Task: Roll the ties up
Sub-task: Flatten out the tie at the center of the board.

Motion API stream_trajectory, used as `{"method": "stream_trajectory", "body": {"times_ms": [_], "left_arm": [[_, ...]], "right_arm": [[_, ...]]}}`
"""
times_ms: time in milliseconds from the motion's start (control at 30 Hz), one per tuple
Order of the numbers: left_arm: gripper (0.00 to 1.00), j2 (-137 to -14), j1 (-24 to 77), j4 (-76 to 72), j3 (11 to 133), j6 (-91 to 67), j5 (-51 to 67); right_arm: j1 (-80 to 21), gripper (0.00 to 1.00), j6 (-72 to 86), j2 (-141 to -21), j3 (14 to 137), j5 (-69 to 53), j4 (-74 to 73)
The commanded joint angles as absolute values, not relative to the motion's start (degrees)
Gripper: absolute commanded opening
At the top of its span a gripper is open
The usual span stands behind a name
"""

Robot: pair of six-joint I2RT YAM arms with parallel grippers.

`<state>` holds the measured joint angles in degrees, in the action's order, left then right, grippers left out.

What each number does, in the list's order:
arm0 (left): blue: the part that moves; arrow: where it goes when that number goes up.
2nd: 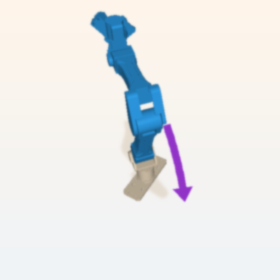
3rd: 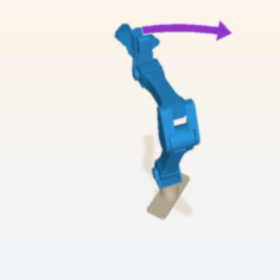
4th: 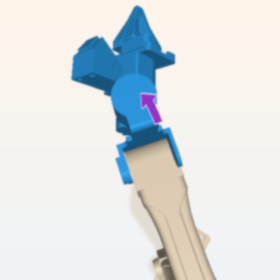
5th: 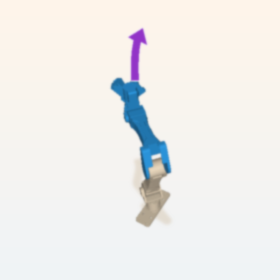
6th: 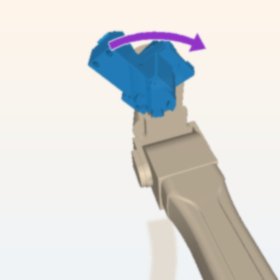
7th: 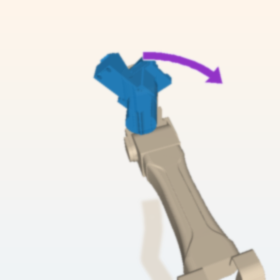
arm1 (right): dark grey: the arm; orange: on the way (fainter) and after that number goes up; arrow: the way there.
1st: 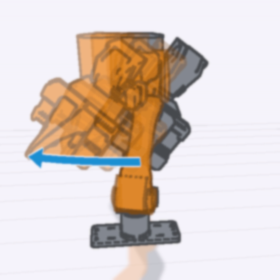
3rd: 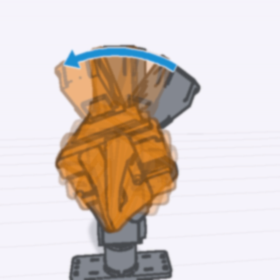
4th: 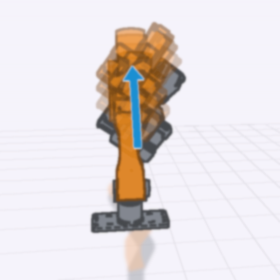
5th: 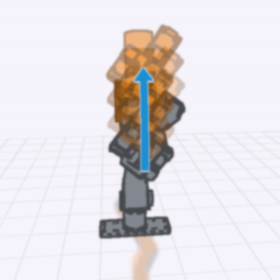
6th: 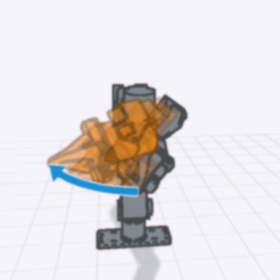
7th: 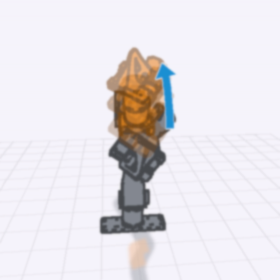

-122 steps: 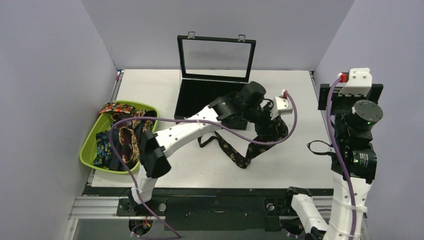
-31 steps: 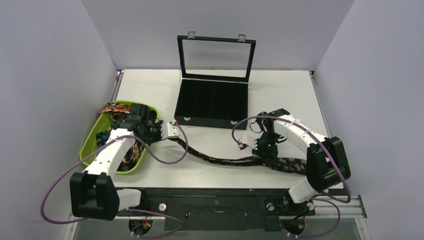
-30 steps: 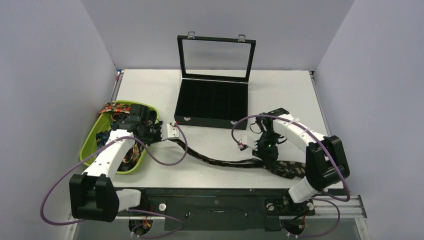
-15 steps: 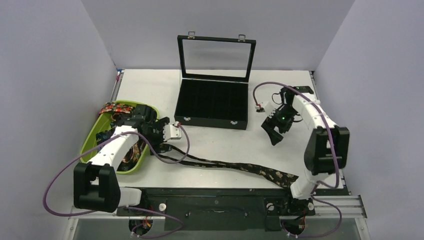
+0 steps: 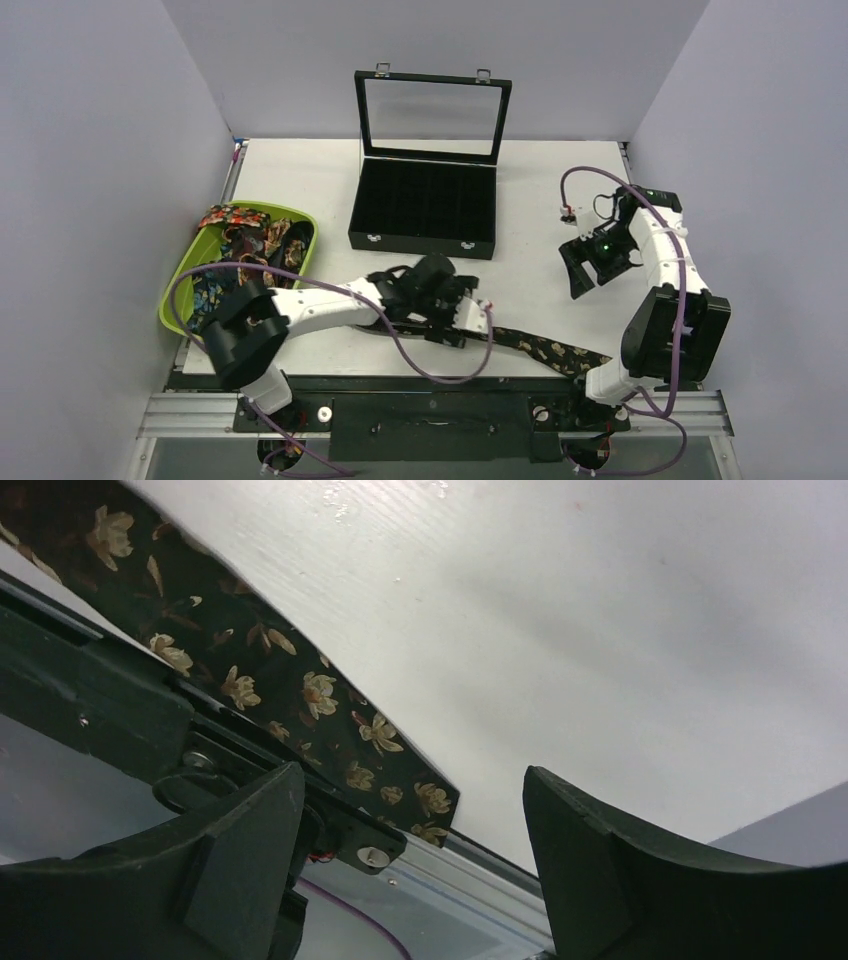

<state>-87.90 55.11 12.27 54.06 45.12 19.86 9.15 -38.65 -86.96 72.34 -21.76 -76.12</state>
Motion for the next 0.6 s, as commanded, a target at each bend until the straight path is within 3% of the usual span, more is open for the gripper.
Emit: {"method": "stream_trajectory", "body": {"times_ms": [0, 167, 367, 567], "left_arm": [[0.89, -97.49, 63.68, -0.70, 60.46, 41.39, 17.91], [0.84, -105.97, 67.48, -3.45, 68.08, 42.50, 18.06], [0.65, -114.94, 70.09, -2.86, 75.08, 45.44, 19.94], [0.61, -122.41, 71.84, -0.27, 80.14, 49.35, 17.67]], "right_arm": [[13.42, 0.76, -35.33, -84.44, 75.89, -22.21, -76.34], [17.42, 0.76, -37.50, -82.52, 76.42, -21.17, -77.28], [21.54, 0.77, -39.21, -81.65, 77.48, -21.50, -79.08], [25.85, 0.77, -42.18, -80.51, 78.80, -23.01, -81.91]]}}
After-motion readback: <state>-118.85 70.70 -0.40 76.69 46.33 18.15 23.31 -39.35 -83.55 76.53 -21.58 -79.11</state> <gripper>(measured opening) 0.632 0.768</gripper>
